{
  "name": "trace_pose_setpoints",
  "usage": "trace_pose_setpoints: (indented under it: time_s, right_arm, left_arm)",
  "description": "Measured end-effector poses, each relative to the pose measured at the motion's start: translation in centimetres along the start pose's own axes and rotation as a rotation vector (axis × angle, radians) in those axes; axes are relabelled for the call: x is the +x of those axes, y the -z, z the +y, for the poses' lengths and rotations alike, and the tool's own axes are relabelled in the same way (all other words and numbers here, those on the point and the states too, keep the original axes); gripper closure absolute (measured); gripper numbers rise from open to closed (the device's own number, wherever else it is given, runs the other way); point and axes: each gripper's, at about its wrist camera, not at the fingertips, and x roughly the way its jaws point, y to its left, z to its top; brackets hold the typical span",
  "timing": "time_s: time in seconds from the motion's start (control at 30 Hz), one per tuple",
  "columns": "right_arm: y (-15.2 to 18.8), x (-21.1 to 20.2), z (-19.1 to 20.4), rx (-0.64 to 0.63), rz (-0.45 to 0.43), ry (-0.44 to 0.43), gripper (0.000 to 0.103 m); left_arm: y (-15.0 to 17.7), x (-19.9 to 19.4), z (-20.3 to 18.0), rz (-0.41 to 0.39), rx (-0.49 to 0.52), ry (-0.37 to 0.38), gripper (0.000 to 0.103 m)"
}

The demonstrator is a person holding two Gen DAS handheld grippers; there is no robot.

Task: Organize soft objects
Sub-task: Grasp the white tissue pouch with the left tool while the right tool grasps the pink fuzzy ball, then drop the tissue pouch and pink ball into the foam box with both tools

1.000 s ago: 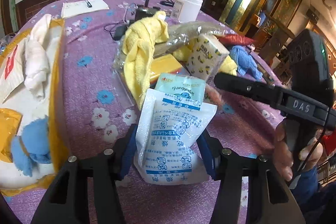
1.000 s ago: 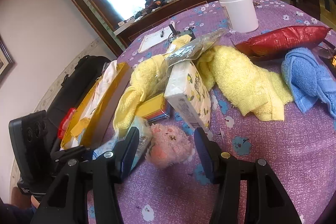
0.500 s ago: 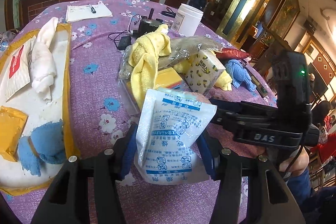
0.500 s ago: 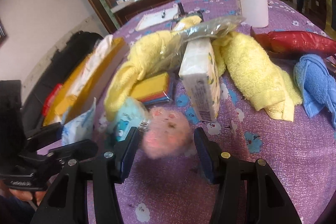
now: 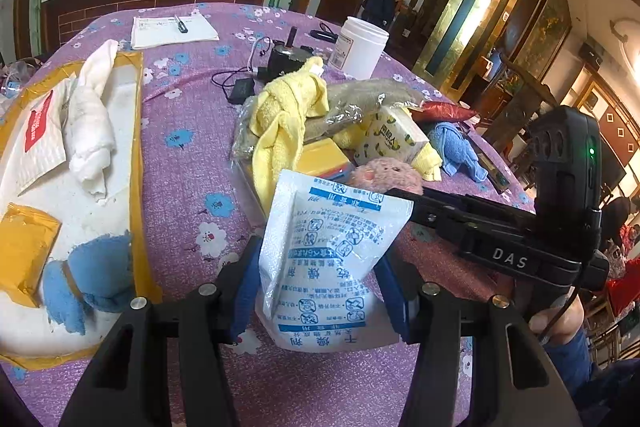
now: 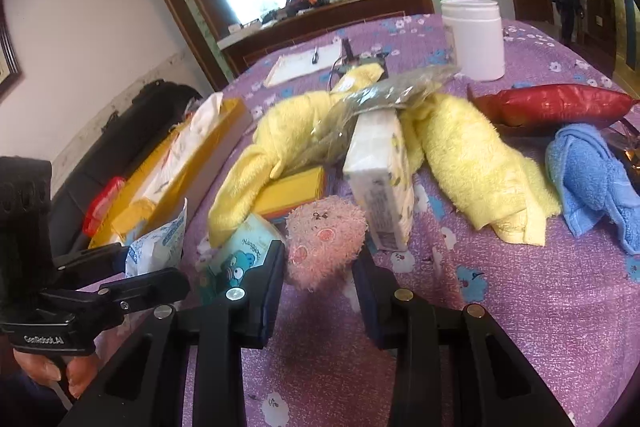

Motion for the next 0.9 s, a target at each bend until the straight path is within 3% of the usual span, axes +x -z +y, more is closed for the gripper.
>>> trace_pose_setpoints:
  time_s: [0.43,0.67,0.9]
  right_arm:
    - [0.0,-1.9,0.7,0.027,-0.081,0.024,0.066]
    - [-0.6,-2.0,3.8,-0.005,-0.063,-0.070,0.066]
    - [-2.2,-0.1,8.3,-0.050,0.004,-0.162,0.066]
  left_arm:
    - [-0.4,-1.1,0.4,-0.035,-0.007,-0.003,0.049]
    - [-1.1,-3.3,2.6,-0.094,-0.040,-0.035,0.049]
    - [-2.1,-6.5,7.2,-0.158,-0.117,-0.125,0.049]
